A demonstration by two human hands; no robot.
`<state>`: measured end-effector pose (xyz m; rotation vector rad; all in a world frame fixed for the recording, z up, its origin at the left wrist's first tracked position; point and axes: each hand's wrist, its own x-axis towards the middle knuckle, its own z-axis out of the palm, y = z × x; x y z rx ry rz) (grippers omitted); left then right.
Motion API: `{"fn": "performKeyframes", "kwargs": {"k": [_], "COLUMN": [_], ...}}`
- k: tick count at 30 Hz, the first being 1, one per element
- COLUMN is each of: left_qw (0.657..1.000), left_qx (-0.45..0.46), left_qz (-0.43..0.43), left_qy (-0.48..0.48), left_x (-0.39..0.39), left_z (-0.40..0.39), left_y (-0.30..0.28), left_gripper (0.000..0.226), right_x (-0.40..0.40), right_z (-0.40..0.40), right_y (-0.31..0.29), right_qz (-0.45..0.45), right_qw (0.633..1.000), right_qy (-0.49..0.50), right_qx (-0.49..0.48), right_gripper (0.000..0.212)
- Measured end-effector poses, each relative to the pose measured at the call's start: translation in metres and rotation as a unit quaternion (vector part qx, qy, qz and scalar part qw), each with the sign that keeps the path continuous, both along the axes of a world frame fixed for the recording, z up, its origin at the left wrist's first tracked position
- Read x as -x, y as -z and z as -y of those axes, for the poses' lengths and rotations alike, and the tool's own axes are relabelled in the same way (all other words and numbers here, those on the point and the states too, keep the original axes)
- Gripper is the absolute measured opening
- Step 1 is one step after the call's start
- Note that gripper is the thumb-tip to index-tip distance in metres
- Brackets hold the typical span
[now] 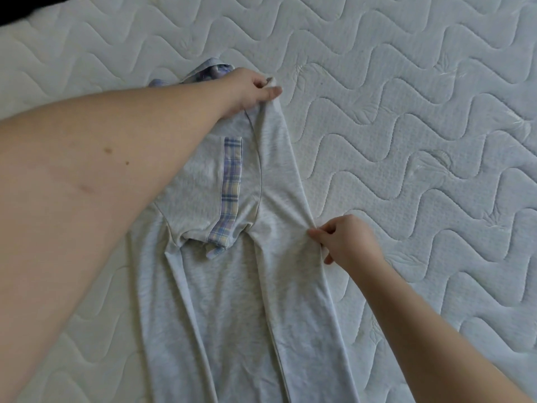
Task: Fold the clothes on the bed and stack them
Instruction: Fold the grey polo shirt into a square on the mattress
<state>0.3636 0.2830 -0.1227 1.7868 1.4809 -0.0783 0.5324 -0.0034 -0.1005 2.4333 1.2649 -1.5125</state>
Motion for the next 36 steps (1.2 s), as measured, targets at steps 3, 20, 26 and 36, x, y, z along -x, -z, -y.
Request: {"fn": "performKeyframes", "kwargs": {"k": [3,20,26,36], "left_qw": [0.989,0.948,0.971,0.976], "left_qx": [0.077,-0.201,-0.022,-0.001], "left_qz": [-0.087,0.117,-0.004,-0.013], "left_qy": [0.094,-0.218,-0.237,-0.217], "left_x": [0.008,0.027,0.045,0.039], "left_z": [-0.004,0.233,0.304,0.322], "left_y": [-0.022,-0.024,-0.005,-0.003], "left_gripper": [0.053,0.030,0.056,0.038], "right_x": [0.008,0.100,0.108,0.098], "right_z": [-0.003,0.083,0.136,0.216], "right_y": [0.001,0.021,0.027,0.015], "right_qz": [0.044,0.079,0.065,-0.005], "right_qw": [0.998,0.929,0.912,0.915], "right_qy": [-0.018,-0.240,-0.293,-0.303], "right_qx": [-0.048,-0.270,-0.278,-0.268], "right_gripper": [0.031,0.059,0.063,0.064]}}
